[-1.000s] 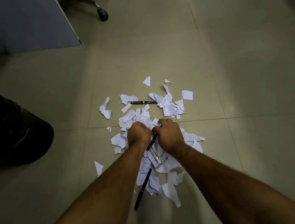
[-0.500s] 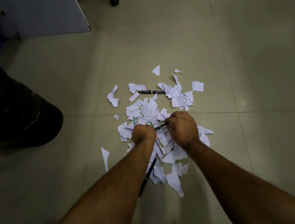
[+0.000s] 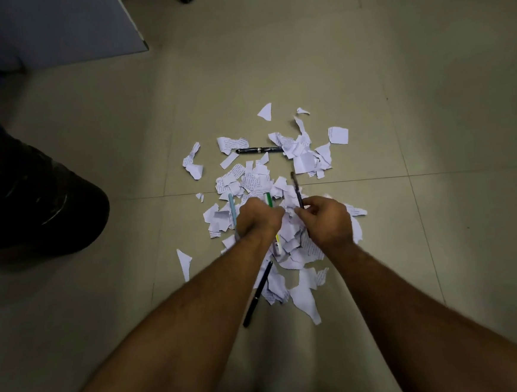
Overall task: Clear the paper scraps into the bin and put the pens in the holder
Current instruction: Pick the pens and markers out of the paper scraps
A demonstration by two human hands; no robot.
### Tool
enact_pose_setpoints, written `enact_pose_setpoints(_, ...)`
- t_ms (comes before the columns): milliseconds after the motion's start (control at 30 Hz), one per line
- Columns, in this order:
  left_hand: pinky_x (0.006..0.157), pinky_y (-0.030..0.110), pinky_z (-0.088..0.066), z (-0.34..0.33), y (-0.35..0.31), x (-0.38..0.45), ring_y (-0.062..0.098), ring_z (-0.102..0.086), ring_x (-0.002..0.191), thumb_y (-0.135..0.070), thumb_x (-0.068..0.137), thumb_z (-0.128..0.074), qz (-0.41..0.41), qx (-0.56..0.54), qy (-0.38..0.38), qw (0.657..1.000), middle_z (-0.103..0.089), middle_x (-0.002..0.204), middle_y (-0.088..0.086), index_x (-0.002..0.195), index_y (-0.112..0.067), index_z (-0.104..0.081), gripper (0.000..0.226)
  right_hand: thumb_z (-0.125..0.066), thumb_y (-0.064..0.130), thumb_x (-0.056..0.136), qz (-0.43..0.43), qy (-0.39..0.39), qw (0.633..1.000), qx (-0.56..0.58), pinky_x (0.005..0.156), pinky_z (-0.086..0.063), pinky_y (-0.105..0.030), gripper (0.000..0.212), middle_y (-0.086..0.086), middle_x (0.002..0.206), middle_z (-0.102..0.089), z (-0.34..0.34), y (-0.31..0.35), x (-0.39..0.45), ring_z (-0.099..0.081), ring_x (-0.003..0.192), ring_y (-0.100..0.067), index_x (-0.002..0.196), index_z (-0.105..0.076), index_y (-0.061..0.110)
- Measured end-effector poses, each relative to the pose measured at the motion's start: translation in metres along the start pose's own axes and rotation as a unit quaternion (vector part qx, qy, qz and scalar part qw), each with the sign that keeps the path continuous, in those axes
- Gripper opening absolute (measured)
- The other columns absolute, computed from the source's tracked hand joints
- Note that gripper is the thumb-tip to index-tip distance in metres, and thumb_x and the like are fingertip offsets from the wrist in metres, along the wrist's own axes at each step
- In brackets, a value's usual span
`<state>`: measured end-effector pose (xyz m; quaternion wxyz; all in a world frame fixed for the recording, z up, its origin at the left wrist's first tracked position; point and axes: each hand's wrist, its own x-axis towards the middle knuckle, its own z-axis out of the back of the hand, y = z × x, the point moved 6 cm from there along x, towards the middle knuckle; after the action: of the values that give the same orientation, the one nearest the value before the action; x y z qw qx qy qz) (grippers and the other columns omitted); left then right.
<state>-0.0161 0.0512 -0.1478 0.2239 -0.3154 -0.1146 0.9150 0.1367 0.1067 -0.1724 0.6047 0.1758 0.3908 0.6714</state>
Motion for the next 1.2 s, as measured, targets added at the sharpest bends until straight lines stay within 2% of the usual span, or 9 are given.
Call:
enact_pose_setpoints(133, 0.057, 0.026, -0.043, -0.006, -0.043, -0.012, 0.028, -0.067, 0.081, -0.044, 0.073, -0.069, -0.079, -0.014, 0.004, 0.997, -0.072, 0.088, 0.009, 0.089, -0.013, -0.068, 0.035, -0.073, 0.031, 0.084, -0.064, -0.05, 0.994, 0.078, 0.069, -0.049, -0.027, 0.028, 0.006, 0.07, -0.068, 0.03, -0.02, -0.003, -0.066, 0.073, -0.017, 0.107, -0.074, 0.016)
enact_pose_setpoints(233, 0.054, 0.024, -0.037, -0.03, -0.086, -0.034, 0.026, -0.064, 0.073, -0.038, 0.074, -0.066, -0.168, -0.043, 0.042, 0.984, -0.064, 0.069, 0.004, 0.07, -0.014, -0.063, 0.024, -0.074, 0.031, 0.082, -0.108, -0.099, 0.985, 0.094, 0.069, -0.047, -0.026, 0.026, 0.005, 0.072, -0.068, 0.065, -0.044, -0.008, -0.067, 0.075, -0.018, 0.106, -0.074, 0.018)
enact_pose_setpoints(467, 0.079, 0.03, -0.047, -0.157, -0.154, -0.101, 0.033, -0.063, 0.099, -0.024, 0.091, -0.055, -0.289, -0.034, 0.183, 0.939, -0.071, 0.105, 0.013, 0.104, -0.01, -0.07, 0.025, -0.067, 0.029, 0.088, -0.247, -0.163, 0.955, -0.01, 0.084, -0.05, -0.031, 0.028, -0.006, 0.098, -0.075, 0.152, -0.146, -0.042, -0.068, 0.095, -0.028, 0.112, -0.072, 0.016)
enact_pose_setpoints(567, 0.078, 0.029, -0.047, -0.192, -0.16, -0.116, 0.031, -0.065, 0.1, -0.028, 0.09, -0.06, -0.29, -0.005, 0.198, 0.936, -0.072, 0.107, 0.011, 0.104, -0.012, -0.071, 0.024, -0.066, 0.024, 0.085, -0.286, -0.146, 0.946, -0.042, 0.085, -0.051, -0.034, 0.025, -0.01, 0.105, -0.073, 0.16, -0.171, -0.058, -0.066, 0.099, -0.033, 0.106, -0.074, 0.015)
enact_pose_setpoints(700, 0.074, 0.027, -0.046, -0.216, -0.16, -0.13, 0.028, -0.066, 0.098, -0.033, 0.084, -0.07, -0.289, 0.023, 0.18, 0.94, -0.072, 0.105, 0.008, 0.103, -0.013, -0.071, 0.028, -0.067, 0.022, 0.08, -0.317, -0.159, 0.934, -0.048, 0.082, -0.052, -0.032, 0.02, -0.009, 0.099, -0.074, 0.172, -0.189, -0.067, -0.067, 0.096, -0.033, 0.099, -0.073, 0.016)
enact_pose_setpoints(833, 0.072, 0.029, -0.048, -0.22, -0.163, -0.138, 0.027, -0.066, 0.094, -0.038, 0.08, -0.075, -0.295, 0.048, 0.156, 0.941, -0.071, 0.103, 0.007, 0.102, -0.013, -0.069, 0.034, -0.072, 0.025, 0.079, -0.322, -0.178, 0.929, -0.036, 0.083, -0.054, -0.031, 0.027, -0.006, 0.104, -0.073, 0.17, -0.194, -0.068, -0.068, 0.094, -0.028, 0.105, -0.072, 0.019)
enact_pose_setpoints(967, 0.072, 0.03, -0.05, -0.209, -0.156, -0.132, 0.025, -0.066, 0.086, -0.046, 0.082, -0.07, -0.298, 0.012, 0.162, 0.941, -0.072, 0.094, 0.005, 0.093, -0.014, -0.07, 0.034, -0.069, 0.03, 0.083, -0.314, -0.222, 0.923, -0.009, 0.077, -0.05, -0.029, 0.024, -0.003, 0.102, -0.072, 0.17, -0.182, -0.071, -0.067, 0.093, -0.027, 0.104, -0.071, 0.02)
enact_pose_setpoints(1067, 0.074, 0.03, -0.052, -0.184, -0.144, -0.122, 0.023, -0.065, 0.085, -0.042, 0.089, -0.062, -0.301, -0.021, 0.139, 0.943, -0.072, 0.094, 0.004, 0.091, -0.013, -0.071, 0.03, -0.061, 0.029, 0.088, -0.276, -0.267, 0.923, -0.019, 0.069, -0.042, -0.025, 0.019, -0.004, 0.101, -0.071, 0.168, -0.154, -0.068, -0.066, 0.091, -0.026, 0.103, -0.069, 0.019)
enact_pose_setpoints(1200, 0.075, 0.026, -0.048, -0.133, -0.114, -0.087, 0.025, -0.066, 0.09, -0.03, 0.088, -0.062, -0.268, -0.074, 0.089, 0.956, -0.074, 0.095, 0.005, 0.09, -0.012, -0.072, 0.021, -0.06, 0.024, 0.088, -0.184, -0.215, 0.959, 0.012, 0.069, -0.041, -0.022, 0.018, -0.004, 0.093, -0.073, 0.13, -0.098, -0.042, -0.068, 0.086, -0.024, 0.101, -0.071, 0.018)
